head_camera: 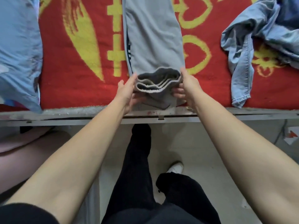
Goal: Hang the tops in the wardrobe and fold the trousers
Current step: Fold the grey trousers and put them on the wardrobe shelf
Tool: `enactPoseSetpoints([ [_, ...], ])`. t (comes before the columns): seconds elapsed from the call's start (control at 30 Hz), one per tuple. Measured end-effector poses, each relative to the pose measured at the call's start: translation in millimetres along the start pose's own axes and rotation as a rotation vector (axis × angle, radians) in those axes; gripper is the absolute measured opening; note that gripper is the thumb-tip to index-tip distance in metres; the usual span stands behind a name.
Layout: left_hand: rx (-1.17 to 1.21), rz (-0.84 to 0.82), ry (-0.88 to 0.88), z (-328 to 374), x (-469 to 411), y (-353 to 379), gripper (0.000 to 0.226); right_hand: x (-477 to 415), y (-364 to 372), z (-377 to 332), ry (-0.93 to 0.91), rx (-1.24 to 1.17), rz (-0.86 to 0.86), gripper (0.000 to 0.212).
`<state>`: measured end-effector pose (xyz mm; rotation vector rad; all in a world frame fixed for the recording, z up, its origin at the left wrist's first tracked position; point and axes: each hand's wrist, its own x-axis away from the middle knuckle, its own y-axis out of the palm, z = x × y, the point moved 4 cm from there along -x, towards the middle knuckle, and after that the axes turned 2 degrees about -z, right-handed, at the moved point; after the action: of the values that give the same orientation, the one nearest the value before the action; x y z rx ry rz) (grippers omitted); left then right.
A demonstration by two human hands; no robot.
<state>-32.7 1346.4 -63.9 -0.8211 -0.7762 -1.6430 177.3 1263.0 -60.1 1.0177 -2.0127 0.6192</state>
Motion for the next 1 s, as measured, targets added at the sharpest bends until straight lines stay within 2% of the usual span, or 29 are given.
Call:
enactPoseSetpoints([
  [0.07, -0.024, -0.026, 0.045, 20, -24, -1, 0.100, -27, 10, -18, -0.032, 0.028, 0.020, 0.062],
  [0.13, -0.131, -0.002, 0.057, 29, -43, -3, 0.100, -46, 11, -27, -0.110, 0.295, 0.119, 0.076],
  [0.23, -0.433, 0.190, 0.092, 25, -63, -14, 0.095, -61, 6, -14, -0.144, 0.610, 0.248, 0.068],
  [0.3, -0.589, 0.266, 0.090, 15, -70, -20, 0.092, -66, 0, 1, -0.071, 0.631, 0.246, 0.072],
  [0.37, -0.615, 0.241, 0.072, 5, -77, -21, 0.084, -70, -1, 14, 0.011, 0.643, 0.208, 0.075],
  [0.4, -0.646, 0.236, 0.087, 1, -78, -20, 0.075, -70, -1, 17, -0.006, 0.679, 0.216, 0.075],
  [0.47, -0.771, 0.265, 0.151, -2, -80, -18, 0.058, -67, 0, 16, -0.152, 0.798, 0.299, 0.073],
  [0.53, -0.844, 0.307, 0.211, 1, -79, -15, 0.053, -66, 6, 9, -0.306, 0.903, 0.329, 0.068],
  [0.6, -0.870, 0.322, 0.234, 3, -81, -13, 0.050, -72, 13, 5, -0.318, 0.972, 0.281, 0.060],
  [0.7, -0.847, 0.308, 0.269, 13, -84, -9, 0.048, -78, 15, -5, -0.353, 0.973, 0.281, 0.044],
  [0.8, -0.758, 0.349, 0.427, 32, -76, 1, 0.046, -68, 14, -23, -0.613, 0.903, 0.367, 0.034],
  [0.87, -0.694, 0.384, 0.505, 45, -70, 6, 0.042, -62, 15, -34, -0.697, 0.767, 0.393, 0.033],
  [0.97, -0.660, 0.364, 0.475, 56, -80, 11, 0.038, -76, 17, -42, -0.619, 0.729, 0.348, 0.043],
  [1.0, -0.653, 0.333, 0.415, 56, -88, 12, 0.048, -82, 17, -42, -0.581, 0.762, 0.329, 0.050],
])
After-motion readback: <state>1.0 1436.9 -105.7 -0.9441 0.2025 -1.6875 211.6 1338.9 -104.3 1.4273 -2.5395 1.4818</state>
